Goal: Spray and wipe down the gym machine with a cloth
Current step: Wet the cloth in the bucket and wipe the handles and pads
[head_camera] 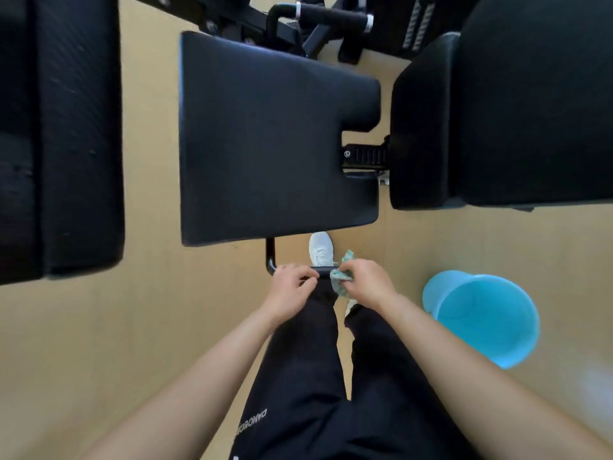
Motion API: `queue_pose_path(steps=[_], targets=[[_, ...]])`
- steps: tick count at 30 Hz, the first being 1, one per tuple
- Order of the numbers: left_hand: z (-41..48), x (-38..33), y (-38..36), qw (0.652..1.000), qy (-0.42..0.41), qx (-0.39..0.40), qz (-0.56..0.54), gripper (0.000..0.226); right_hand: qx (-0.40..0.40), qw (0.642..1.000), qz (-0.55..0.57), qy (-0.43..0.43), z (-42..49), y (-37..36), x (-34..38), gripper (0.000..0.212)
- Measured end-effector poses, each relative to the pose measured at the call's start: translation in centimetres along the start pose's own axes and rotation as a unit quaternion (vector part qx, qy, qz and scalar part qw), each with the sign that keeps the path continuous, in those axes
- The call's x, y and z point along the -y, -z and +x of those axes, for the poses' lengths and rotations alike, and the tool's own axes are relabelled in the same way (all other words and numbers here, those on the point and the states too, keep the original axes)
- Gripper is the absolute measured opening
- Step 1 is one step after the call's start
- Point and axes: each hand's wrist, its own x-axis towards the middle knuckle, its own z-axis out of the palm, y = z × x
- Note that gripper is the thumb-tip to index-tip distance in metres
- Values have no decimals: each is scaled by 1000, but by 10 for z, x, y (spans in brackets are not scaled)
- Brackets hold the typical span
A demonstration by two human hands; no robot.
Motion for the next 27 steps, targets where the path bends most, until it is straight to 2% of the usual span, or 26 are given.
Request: queue_pose_path(steps=[2,5,9,12,15,21,27], targets=[[-6,-23,2,996,7,0,-84,24,-32,996,86,-12,-7,25,4,36],[2,-64,13,962,17,2,-272,27,-61,980,188,0,-11,65,19,48],[34,-119,44,925,-10,-18,-378,27,-89,951,296,0,-5,123,45,56],[68,-150,70,893,-23,-53,-447,17,-160,929,334,12,13,165,65,51],[109,-175,99,882,-44,-104,-457,9,-231,903,360,38,48,204,80,42],[182,-210,155,884,-41,-216,-412,12,-332,875,348,47,131,264,97,33],[280,-223,202,894,-71,-312,-314,12,-365,865,339,59,240,311,107,28]])
